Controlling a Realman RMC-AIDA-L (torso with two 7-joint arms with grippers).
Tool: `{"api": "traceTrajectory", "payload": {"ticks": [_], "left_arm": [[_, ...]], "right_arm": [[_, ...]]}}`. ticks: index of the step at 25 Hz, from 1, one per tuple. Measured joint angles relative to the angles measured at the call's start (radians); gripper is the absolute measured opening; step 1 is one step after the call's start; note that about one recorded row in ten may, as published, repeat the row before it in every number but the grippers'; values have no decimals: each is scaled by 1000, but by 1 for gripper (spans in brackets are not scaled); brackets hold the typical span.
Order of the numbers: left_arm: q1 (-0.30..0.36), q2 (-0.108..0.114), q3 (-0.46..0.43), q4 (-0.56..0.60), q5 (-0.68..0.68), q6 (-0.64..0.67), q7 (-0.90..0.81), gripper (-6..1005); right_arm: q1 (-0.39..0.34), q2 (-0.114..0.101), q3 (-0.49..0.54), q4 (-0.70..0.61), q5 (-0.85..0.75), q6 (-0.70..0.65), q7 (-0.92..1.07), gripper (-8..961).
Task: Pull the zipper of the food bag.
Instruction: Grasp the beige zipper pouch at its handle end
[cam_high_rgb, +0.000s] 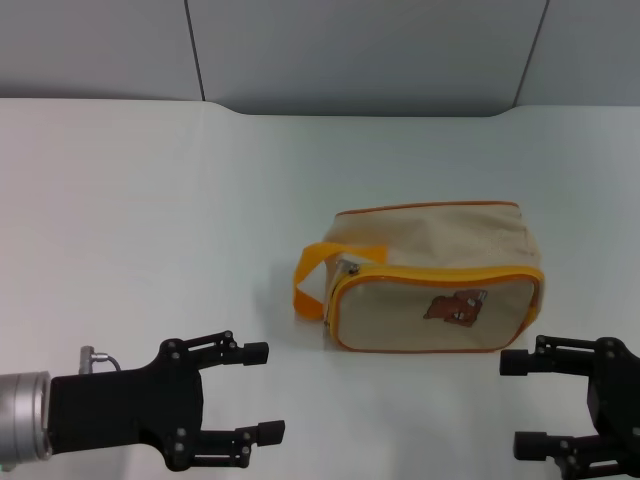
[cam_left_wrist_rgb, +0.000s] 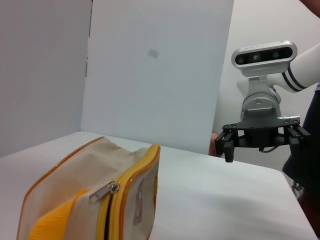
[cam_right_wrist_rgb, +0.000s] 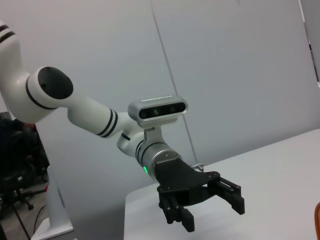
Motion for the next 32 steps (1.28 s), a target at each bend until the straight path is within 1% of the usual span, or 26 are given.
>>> {"api": "traceTrajectory", "payload": {"ticks": [2, 8, 11, 13, 14, 15, 17, 18, 19, 20, 22, 23, 24, 26, 29, 32], "left_arm": [[5, -2, -2, -26, -8, -27, 33, 824], [10, -4, -15, -58, -26, -54, 73, 816], [22, -4, -16, -96, -86, -98, 113, 811], [32, -5, -16, -155, -147, -166, 168, 809], [34, -5, -16, -183, -166, -188, 194, 807], [34, -5, -16, -183, -166, -188, 194, 806], [37, -8, -16, -331, -268, -308, 349, 803], [35, -9, -16, -368, -289, -338, 391, 802], [26, -10, -16, -444, -330, -391, 466, 800], [26, -10, -16, -444, -330, -391, 466, 799], [11, -10, -42, -549, -377, -450, 574, 796], [11, -10, -42, -549, -377, -450, 574, 795], [-1, -10, -76, -596, -379, -491, 610, 793], [-8, -11, -89, -611, -377, -511, 617, 790], [-45, -11, -116, -649, -375, -603, 622, 786], [-64, -10, -118, -662, -369, -633, 622, 782]], "right_arm": [[0, 8, 1, -3, 0, 10, 0, 819], [1, 10, -1, -5, 0, 13, 0, 819], [-5, 9, 16, -5, 5, 3, -2, 820], [-15, 8, 48, -5, 12, -3, -5, 820], [-26, 6, 93, -6, 19, -5, -6, 820], [-26, 6, 93, -6, 19, -5, -6, 820], [-35, 4, 147, -7, 26, -12, -9, 820], [-39, 4, 171, -7, 31, -17, -11, 820], [-50, 4, 223, -7, 60, -23, -17, 820], [-50, 4, 223, -7, 60, -23, -17, 820], [-67, 10, 245, -8, 103, -9, -25, 819], [-67, 10, 245, -8, 103, -9, -25, 819], [-70, 13, 242, -8, 111, 9, -30, 819], [-71, 14, 241, -8, 111, 19, -32, 819], [-70, 22, 235, -7, 104, 40, -39, 819], [-68, 23, 231, -8, 97, 42, -40, 820]]}}
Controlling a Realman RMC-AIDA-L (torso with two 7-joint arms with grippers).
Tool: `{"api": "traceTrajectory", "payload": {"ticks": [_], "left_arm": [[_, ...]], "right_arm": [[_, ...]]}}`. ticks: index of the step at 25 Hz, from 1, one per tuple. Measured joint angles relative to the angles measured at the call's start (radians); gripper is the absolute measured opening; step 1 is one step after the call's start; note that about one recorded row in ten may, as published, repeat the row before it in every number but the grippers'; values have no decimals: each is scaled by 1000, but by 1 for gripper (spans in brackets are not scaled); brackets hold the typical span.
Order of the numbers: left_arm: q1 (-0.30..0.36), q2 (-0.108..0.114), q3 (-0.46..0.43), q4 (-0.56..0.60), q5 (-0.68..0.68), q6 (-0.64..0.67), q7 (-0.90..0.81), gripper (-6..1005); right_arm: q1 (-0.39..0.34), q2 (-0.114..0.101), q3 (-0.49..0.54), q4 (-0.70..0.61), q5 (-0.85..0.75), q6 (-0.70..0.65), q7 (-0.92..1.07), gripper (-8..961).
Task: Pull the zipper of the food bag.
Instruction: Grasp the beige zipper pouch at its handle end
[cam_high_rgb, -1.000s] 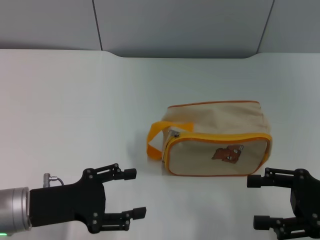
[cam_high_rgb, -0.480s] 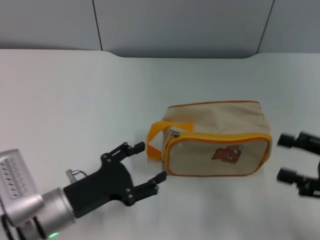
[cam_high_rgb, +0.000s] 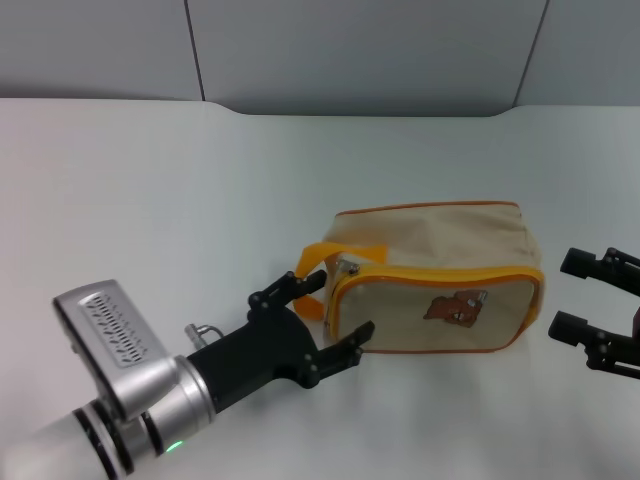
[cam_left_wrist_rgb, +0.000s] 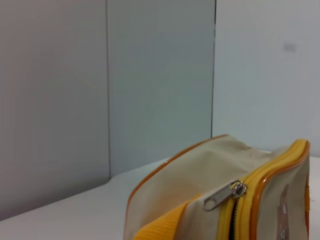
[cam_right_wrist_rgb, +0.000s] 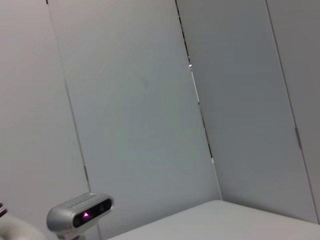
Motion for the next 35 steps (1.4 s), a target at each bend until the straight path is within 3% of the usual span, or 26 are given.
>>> {"api": "traceTrajectory", "payload": {"ticks": [7, 10, 13, 26, 27, 35], "left_arm": [[-27, 0, -5, -9, 23, -30, -7, 772], [-28, 0, -18, -10, 23, -35, -3, 661], [-30, 0, -26, -12, 23, -43, 3, 551], [-6, 0, -53, -27, 24, 27, 112, 286], [13, 0, -65, -25, 23, 77, 139, 265], [25, 0, -85, -12, 26, 118, 244, 125]], "right_arm": [[11, -3, -128, -13, -50, -32, 0, 819], [11, 1, -129, -20, -50, -25, 0, 819], [11, 2, -123, -22, -45, -23, 0, 819], [2, 5, -108, -22, -35, -20, 0, 820], [1, 7, -92, -22, -33, -20, 0, 820], [-2, 9, -10, -18, -32, -31, 0, 820]]}}
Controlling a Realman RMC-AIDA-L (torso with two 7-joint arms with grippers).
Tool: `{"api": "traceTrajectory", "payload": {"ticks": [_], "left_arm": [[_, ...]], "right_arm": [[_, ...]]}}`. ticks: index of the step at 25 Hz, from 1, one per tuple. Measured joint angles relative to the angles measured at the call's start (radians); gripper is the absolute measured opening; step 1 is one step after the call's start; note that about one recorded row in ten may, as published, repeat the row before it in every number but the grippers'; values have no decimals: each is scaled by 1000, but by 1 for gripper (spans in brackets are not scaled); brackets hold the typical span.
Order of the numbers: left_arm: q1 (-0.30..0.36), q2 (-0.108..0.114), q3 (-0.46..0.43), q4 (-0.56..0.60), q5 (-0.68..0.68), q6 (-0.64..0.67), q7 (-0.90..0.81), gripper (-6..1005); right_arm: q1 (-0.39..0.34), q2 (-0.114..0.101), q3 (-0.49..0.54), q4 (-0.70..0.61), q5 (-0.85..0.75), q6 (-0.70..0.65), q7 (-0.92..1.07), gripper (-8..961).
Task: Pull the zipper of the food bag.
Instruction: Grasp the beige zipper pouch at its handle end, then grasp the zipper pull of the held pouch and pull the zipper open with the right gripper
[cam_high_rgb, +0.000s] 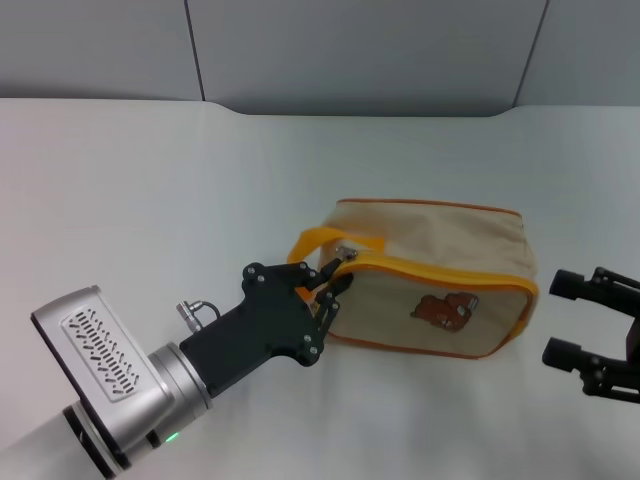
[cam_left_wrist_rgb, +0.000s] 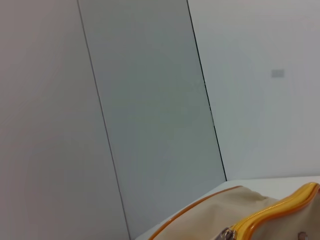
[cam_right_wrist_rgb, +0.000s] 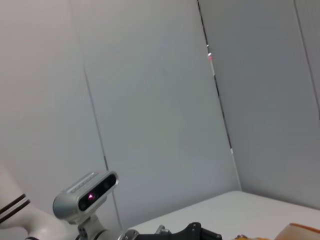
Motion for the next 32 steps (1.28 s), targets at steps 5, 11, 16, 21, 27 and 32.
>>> {"api": "traceTrajectory", "payload": {"ticks": [5, 11, 16, 21, 27, 32], "left_arm": [[0, 0, 3, -1, 7, -6, 0, 88], [11, 5, 6, 35, 10, 87, 3, 87], [7, 6, 20, 148, 11, 245, 70, 85], [-47, 4, 43, 268, 43, 317, 111, 81], [-91, 6, 44, 301, 94, 299, 177, 59], [-103, 3, 44, 312, 103, 293, 182, 59]], "right_arm": [[-6, 1, 2, 1, 0, 0, 1, 819], [-9, 5, 4, 2, 45, 13, -7, 820], [-28, 55, 4, 12, 220, 68, -109, 820], [-19, 60, 3, 208, 342, 213, -391, 820], [23, 67, 4, 473, 401, 308, -946, 820], [55, 67, 4, 558, 404, 315, -1217, 819]]}}
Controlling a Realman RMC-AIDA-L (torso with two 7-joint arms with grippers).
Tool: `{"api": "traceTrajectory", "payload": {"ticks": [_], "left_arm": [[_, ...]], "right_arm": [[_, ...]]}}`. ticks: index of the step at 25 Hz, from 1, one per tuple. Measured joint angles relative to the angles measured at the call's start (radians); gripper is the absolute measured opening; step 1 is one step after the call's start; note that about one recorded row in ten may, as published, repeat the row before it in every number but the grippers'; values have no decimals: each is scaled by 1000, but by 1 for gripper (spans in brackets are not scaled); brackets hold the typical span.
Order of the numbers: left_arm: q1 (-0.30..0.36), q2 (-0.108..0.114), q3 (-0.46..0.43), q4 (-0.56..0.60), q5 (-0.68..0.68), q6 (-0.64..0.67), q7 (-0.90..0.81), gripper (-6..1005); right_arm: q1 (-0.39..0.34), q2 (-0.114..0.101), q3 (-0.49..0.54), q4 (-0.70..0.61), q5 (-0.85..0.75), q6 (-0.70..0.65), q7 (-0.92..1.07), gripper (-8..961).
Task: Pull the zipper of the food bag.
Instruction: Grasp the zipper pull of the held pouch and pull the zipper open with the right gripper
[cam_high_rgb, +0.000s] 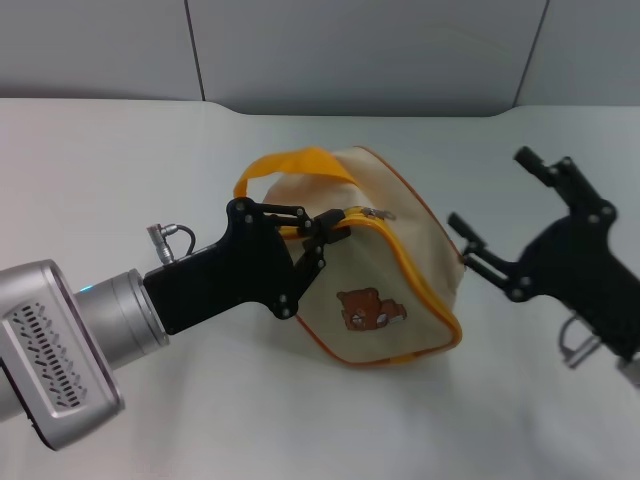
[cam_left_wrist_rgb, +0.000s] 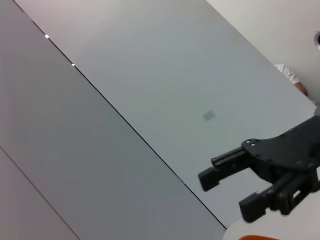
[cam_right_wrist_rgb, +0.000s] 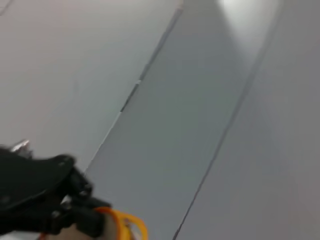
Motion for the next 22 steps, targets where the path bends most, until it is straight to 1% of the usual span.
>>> {"api": "traceTrajectory", "payload": {"ticks": [2, 5, 11, 16, 22], "left_arm": [[-2, 0, 0, 0, 1, 0, 0, 59], [-5, 0, 0, 1, 1, -1, 1, 59], [-8, 0, 0, 1, 1, 0, 0, 60], [-18, -1, 0, -4, 1, -5, -1, 60], [-21, -2, 0, -9, 2, -5, -6, 60]], "right_arm": [[15, 0, 0, 42, 0, 17, -139, 819], [34, 0, -2, 90, 0, 59, -272, 819], [38, 1, -12, 109, -23, 93, -323, 819], [53, 2, -3, 164, -23, 121, -416, 819], [51, 2, 70, 244, -20, 117, -524, 801]]}}
